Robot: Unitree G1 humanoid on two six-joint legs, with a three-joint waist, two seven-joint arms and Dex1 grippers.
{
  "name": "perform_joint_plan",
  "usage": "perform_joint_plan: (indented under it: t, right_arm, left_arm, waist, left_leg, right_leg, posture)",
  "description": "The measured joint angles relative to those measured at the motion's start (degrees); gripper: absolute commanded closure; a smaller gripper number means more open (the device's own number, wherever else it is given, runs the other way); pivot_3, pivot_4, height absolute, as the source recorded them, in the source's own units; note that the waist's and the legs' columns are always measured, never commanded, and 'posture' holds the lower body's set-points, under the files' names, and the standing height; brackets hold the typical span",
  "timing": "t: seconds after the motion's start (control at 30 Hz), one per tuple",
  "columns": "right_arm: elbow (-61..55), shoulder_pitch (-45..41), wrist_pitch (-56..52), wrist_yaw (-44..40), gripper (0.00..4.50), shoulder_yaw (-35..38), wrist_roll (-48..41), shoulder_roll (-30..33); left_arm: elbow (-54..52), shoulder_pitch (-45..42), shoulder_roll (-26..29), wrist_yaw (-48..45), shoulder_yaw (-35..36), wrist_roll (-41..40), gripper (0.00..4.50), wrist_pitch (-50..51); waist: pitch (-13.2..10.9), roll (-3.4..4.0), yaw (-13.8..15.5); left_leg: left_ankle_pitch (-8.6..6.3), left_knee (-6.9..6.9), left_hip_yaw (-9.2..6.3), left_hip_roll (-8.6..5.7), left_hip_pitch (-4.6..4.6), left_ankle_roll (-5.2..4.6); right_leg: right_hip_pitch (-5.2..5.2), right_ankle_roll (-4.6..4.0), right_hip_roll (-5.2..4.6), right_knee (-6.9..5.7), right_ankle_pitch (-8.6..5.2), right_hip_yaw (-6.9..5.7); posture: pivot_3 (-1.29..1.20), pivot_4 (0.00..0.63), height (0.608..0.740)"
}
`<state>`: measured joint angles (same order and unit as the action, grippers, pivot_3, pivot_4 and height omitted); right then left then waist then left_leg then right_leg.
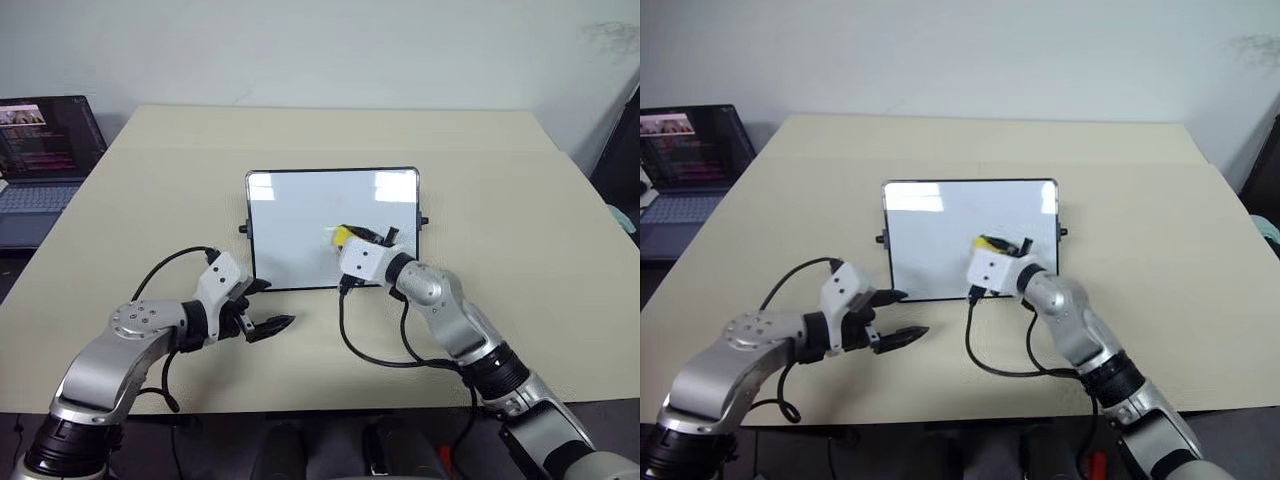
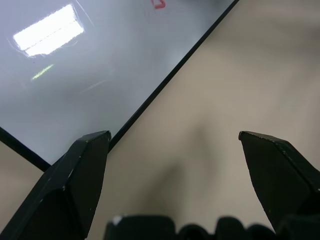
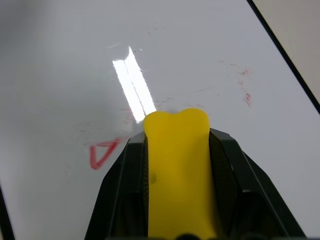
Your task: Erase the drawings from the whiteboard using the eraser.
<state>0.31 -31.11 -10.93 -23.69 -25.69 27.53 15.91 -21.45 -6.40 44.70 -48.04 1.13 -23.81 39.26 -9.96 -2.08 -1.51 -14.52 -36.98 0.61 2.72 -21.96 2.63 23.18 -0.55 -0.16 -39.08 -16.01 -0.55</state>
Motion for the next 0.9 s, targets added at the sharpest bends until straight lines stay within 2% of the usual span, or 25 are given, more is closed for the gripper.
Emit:
perform_joint_plan:
  t: [0.33,0.47,0.7,0.83,0.9]
  right_arm:
    - [-1.72,2.23,0.34,-7.08,3.20,-3.09,0.29,3.14]
    - [-1.17,2.25,0.80,-5.68,3.20,-3.15,0.49,2.53]
    - [1.25,0.11,2.90,1.67,3.20,0.25,0.52,0.67]
    - [1.18,0.08,3.28,0.62,3.20,0.01,0.49,1.01]
    - [0.51,0.62,3.52,-2.64,3.20,-1.08,0.44,2.01]
  left_arm:
    - [-0.22,0.59,-0.35,0.11,-0.01,-0.03,0.00,0.05]
    - [-0.23,0.72,-0.58,0.13,-0.05,-0.03,0.00,0.06]
    - [-0.30,0.81,-0.65,0.10,-0.70,-0.02,0.00,0.06]
    - [-0.30,0.81,-0.65,0.11,-0.70,-0.03,0.00,0.06]
    - [-0.31,0.83,-0.65,0.10,-0.70,-0.03,0.00,0.06]
  waist:
    - [0.04,-0.05,-0.08]
    - [0.04,-0.05,-0.08]
    - [0.04,-0.04,-0.09]
    - [0.03,-0.04,-0.09]
    - [0.04,-0.05,-0.09]
  left_leg:
    - [0.02,-0.01,-0.01,0.01,0.09,-0.03]
    - [0.04,-0.02,-0.01,0.01,0.09,-0.07]
    - [0.09,0.01,-0.01,0.01,0.02,-0.07]
    - [0.08,0.03,0.00,0.02,-0.01,-0.07]
    - [0.08,0.04,0.00,0.01,0.00,-0.08]
  right_leg:
    - [-0.03,0.13,0.01,-0.03,-0.07,-0.01]
    - [-0.03,0.12,0.02,-0.05,-0.06,0.00]
    - [0.00,0.06,0.02,0.00,0.00,0.00]
    - [0.02,0.01,0.01,0.04,0.02,0.00]
    - [0.02,0.01,0.01,0.04,0.02,0.00]
  posture:
    - [0.00,0.150,0.740]
    - [0.00,0.150,0.740]
    - [0.00,0.150,0.740]
    - [0.00,0.150,0.740]
    - [0.00,0.150,0.740]
